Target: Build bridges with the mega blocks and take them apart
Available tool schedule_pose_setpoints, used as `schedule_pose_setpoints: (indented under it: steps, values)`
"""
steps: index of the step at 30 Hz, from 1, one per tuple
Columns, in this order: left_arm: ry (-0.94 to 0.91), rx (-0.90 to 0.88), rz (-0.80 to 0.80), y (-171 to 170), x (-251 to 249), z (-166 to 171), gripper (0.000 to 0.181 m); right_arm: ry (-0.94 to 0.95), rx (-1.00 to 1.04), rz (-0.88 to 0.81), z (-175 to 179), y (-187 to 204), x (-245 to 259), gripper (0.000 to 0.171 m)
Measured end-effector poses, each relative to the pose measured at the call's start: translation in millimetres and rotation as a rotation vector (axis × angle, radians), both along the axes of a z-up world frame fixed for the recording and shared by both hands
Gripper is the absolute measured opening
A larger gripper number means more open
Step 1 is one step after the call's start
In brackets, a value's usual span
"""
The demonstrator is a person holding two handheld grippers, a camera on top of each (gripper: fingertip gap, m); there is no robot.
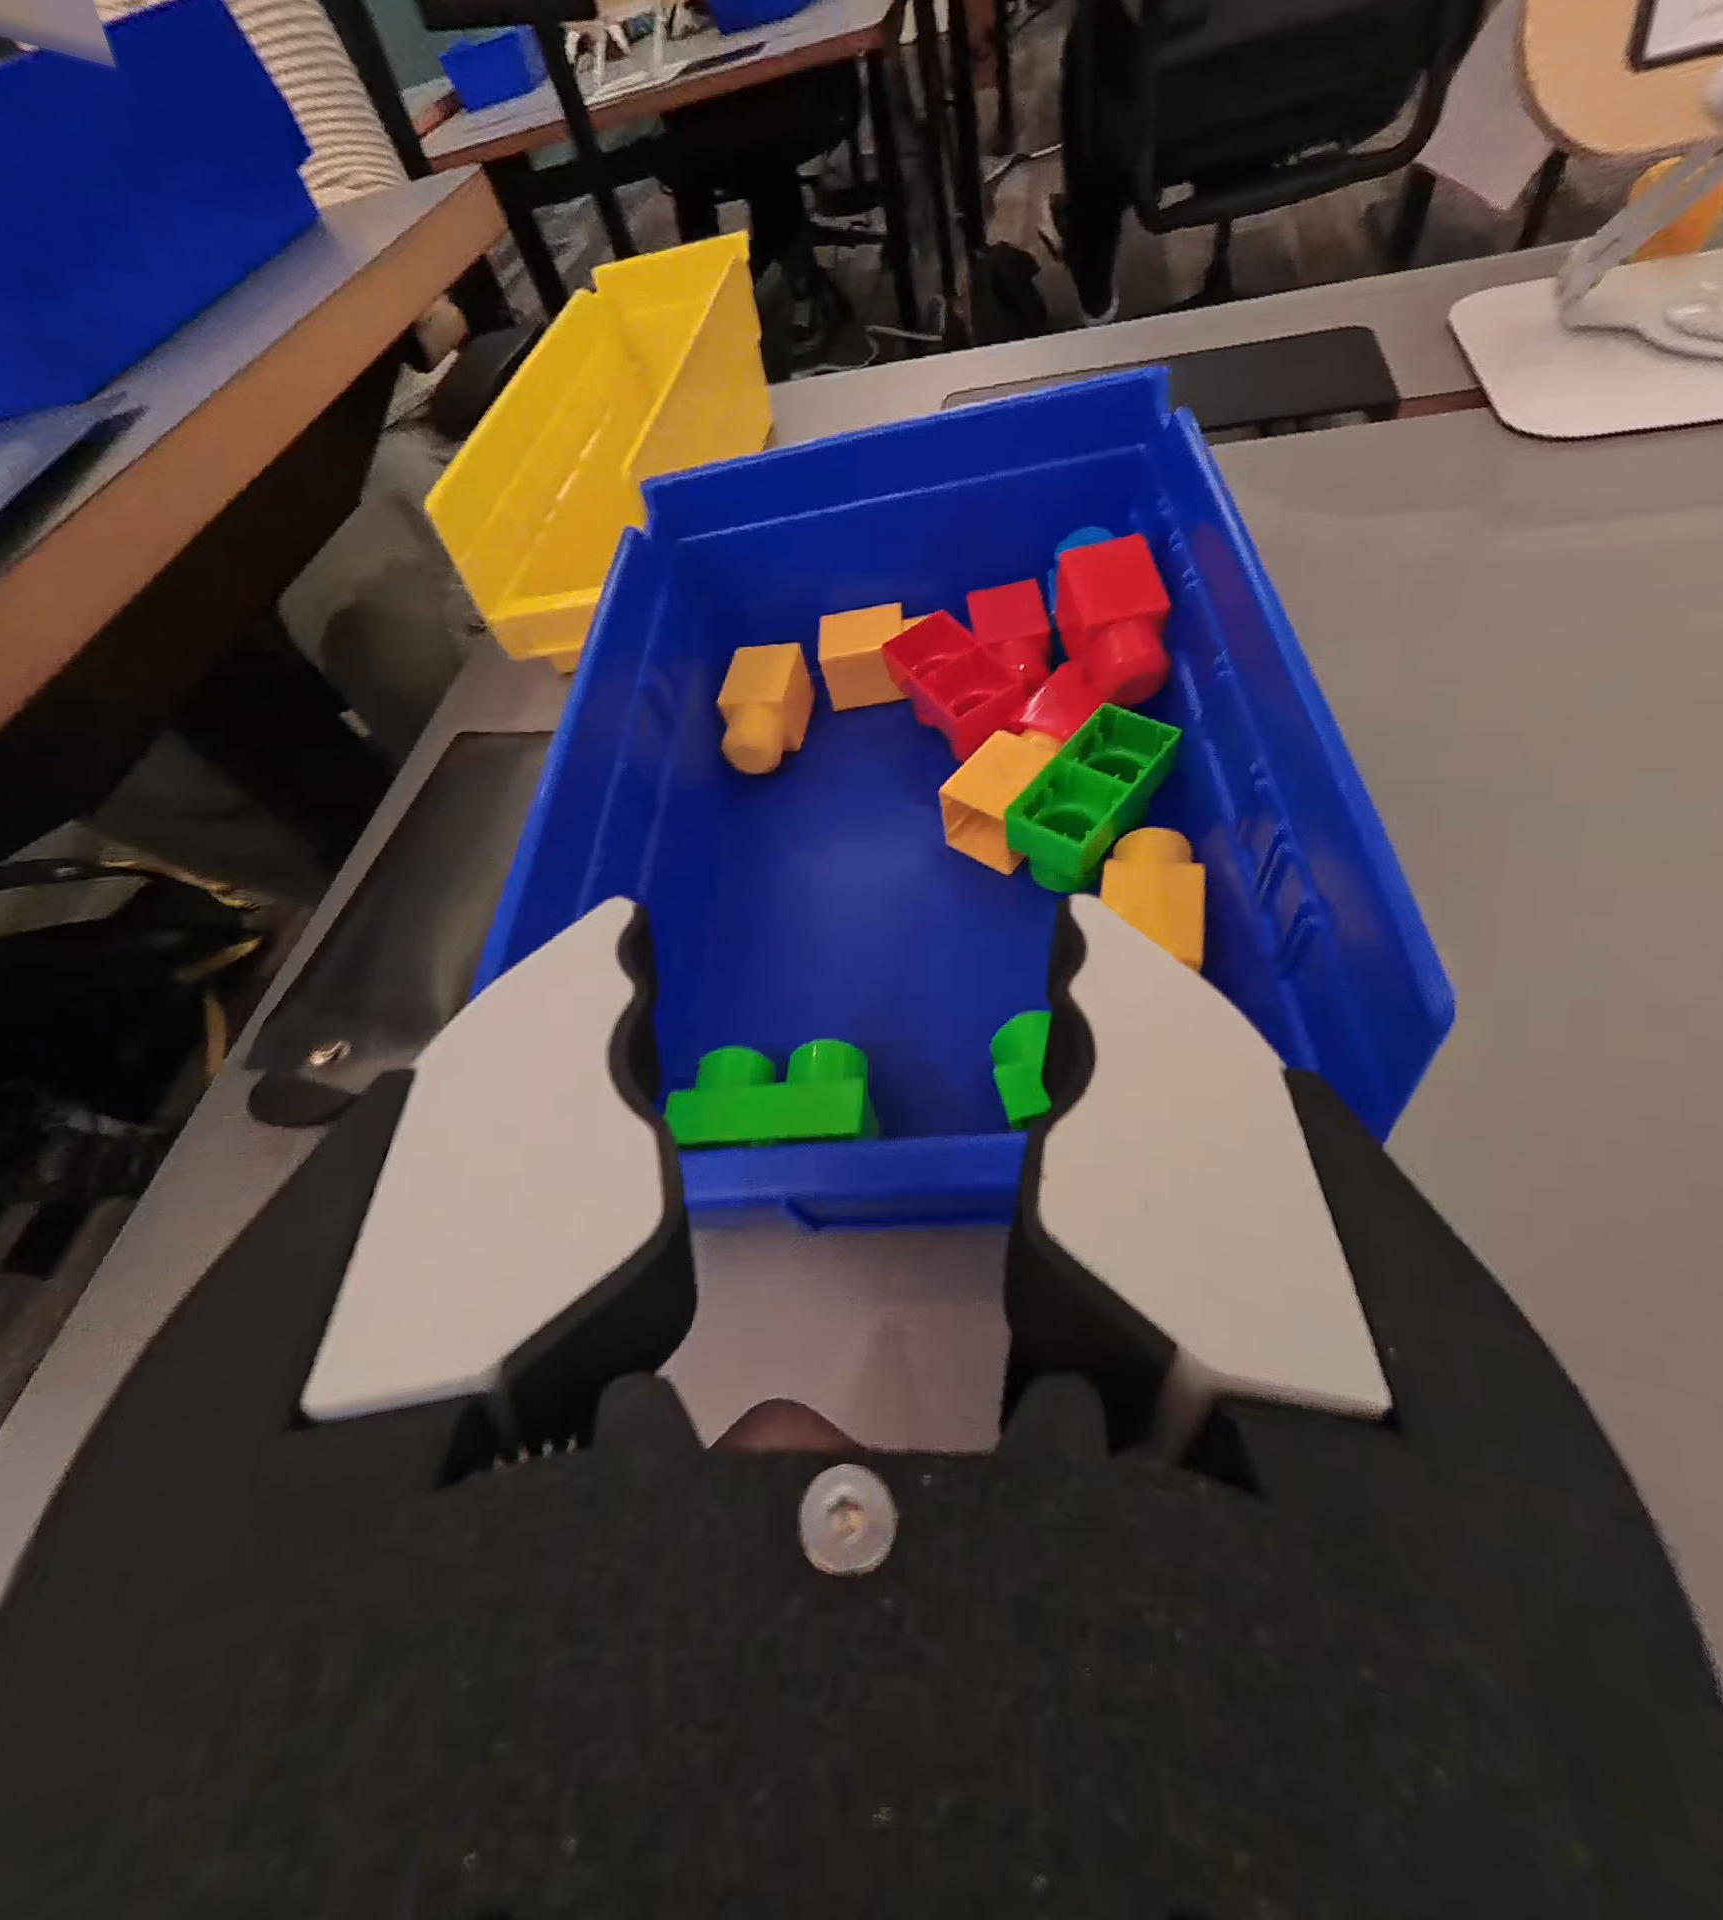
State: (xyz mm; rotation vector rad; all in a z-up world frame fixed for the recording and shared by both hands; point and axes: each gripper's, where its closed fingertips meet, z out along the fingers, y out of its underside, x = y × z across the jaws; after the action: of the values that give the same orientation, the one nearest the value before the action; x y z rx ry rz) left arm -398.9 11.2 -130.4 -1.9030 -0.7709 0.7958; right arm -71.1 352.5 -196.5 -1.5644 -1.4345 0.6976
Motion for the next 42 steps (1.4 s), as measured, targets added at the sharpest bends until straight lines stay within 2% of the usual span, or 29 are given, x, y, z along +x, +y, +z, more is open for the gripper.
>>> schedule_pose_setpoints:
  steps: [9, 14, 19, 23, 28, 36, 42]
  values:
    - [-0.006, -0.069, -0.085, 13.7, 3.7, -0.2, 0.07, 0.001, 0.005, -0.002, 1.1, 1.0, 1.8, 0.058]
    - [-0.103, -0.248, -0.227, 40.4, -33.9, -25.3, 0.064, 0.004, 0.002, 0.001, 2.2, 0.5, 1.5, 0.058]
    - [-0.24, -0.514, -0.256, 72.3, -88.4, -62.7, 0.065, 0.002, 0.012, 0.008, 3.9, -1.7, 0.9, 0.058]
    - [-0.327, -0.637, -0.28, 85.5, -116.0, -89.5, 0.065, 0.003, 0.022, 0.006, 6.4, -0.9, 1.9, 0.058]
    - [-0.398, -0.654, -0.386, 98.7, -108.2, -97.6, 0.064, 0.008, 0.023, -0.006, 8.4, 4.3, 4.7, 0.058]
    - [-0.409, -0.722, -0.467, 98.9, -89.4, -100.5, 0.048, 0.003, 0.012, 0.001, 4.6, 3.5, 3.5, 0.058]
    - [-0.503, -0.67, -0.509, 99.2, -88.0, -105.4, 0.051, -0.002, 0.01, 0.006, 2.7, 1.6, 2.3, 0.058]
